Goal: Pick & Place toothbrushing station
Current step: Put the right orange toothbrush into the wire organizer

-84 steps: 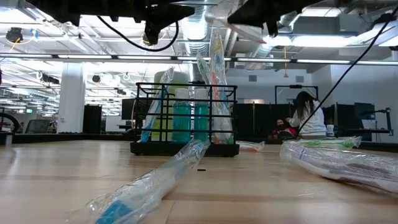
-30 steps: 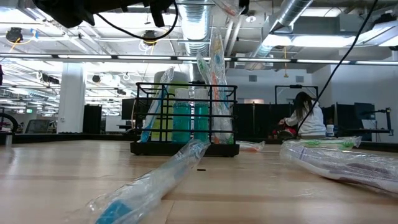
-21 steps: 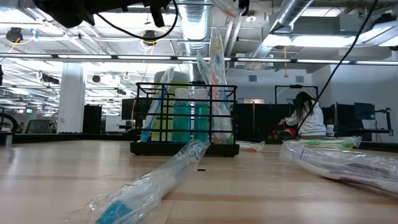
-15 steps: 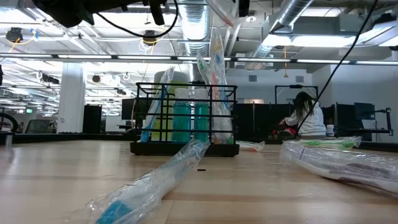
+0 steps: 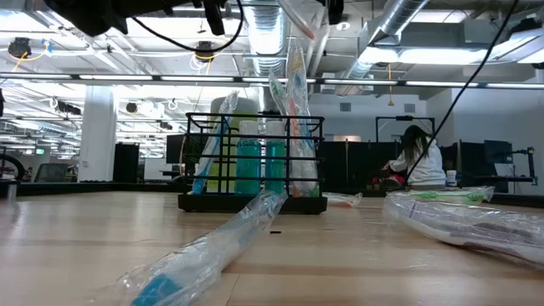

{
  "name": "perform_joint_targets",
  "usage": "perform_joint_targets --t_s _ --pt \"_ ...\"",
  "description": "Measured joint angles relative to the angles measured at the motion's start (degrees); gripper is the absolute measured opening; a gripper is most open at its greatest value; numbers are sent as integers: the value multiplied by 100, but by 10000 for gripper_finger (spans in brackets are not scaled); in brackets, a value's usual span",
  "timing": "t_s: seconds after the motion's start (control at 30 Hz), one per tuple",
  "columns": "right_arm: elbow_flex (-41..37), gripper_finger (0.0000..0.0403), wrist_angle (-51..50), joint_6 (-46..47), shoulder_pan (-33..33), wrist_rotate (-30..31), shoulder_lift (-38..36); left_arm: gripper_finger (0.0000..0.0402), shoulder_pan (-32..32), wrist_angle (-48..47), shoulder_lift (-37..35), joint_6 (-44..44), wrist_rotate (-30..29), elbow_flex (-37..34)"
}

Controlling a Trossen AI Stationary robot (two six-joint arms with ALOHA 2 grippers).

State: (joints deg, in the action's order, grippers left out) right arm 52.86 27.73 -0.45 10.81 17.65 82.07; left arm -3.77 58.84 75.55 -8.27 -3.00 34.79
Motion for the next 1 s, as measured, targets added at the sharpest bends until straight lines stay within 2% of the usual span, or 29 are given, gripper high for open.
perform_joint_targets --t_s 0.17,0.37,0.53,0.77,1.0 --pt "-4 0 -173 0 11 16 -82 8 0 -710 -574 -11 2 3" --pt "-9 0 -272 0 9 17 -82 7 0 -2255 -1502 -31 2 7" --pt "-9 0 -236 0 9 19 -82 7 0 -3006 -1970 -129 -16 4" --pt "-9 0 -244 0 -7 22 -82 7 0 -3392 -2199 -278 160 4" --pt "-9 0 -276 -2 -5 26 -82 7 0 -4388 -2127 -581 177 4"
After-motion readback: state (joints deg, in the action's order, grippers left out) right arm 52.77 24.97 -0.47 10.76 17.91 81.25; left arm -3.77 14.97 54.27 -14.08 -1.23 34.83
